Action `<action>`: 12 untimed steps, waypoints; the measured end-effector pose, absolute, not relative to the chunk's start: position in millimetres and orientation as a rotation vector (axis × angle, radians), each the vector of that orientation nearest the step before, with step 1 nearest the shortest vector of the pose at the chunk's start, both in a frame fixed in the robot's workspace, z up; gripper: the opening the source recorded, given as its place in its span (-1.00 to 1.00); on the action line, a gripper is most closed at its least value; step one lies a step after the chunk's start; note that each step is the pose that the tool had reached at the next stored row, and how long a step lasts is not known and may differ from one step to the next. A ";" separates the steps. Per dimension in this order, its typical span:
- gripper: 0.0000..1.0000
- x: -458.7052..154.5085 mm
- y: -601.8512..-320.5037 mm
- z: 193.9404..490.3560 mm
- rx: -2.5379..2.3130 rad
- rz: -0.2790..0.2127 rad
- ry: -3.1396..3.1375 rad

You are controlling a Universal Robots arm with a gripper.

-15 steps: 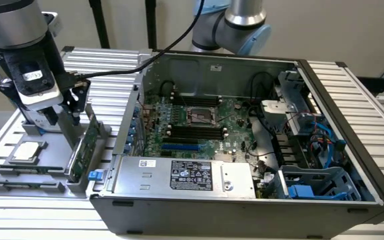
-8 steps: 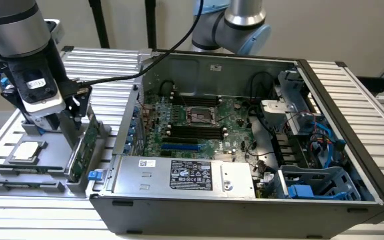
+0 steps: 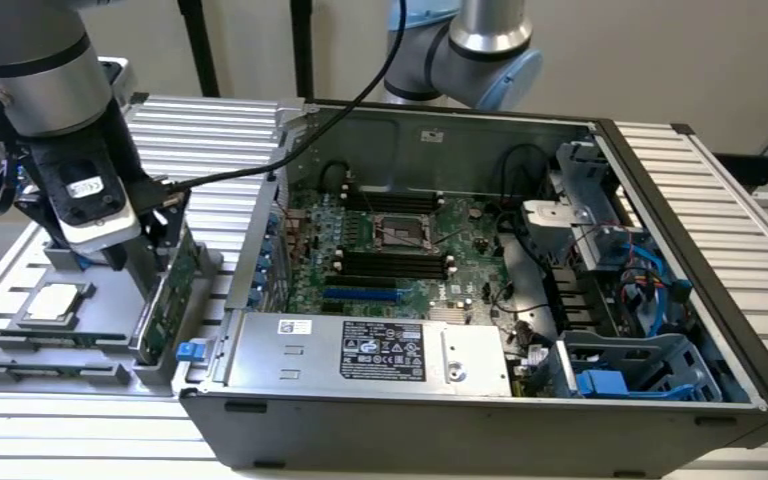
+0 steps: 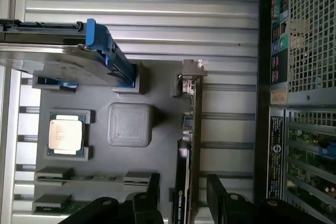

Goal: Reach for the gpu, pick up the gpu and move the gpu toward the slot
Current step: 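Pick up the gpu and move the gpu toward the slot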

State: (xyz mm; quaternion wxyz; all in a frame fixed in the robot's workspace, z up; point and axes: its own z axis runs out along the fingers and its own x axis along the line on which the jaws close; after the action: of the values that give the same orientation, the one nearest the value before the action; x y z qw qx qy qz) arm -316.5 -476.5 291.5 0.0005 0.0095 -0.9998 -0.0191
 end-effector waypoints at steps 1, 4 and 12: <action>-0.04 -316.3 -476.5 289.6 0.030 -0.060 -3.140; -0.04 -316.2 -476.5 284.0 0.026 -0.060 -3.140; -0.04 -316.2 -476.6 269.6 -0.004 -0.060 -3.142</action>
State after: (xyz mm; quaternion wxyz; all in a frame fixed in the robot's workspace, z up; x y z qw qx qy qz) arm -316.2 -476.6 269.6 -0.0003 -0.0011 -0.9998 -0.0190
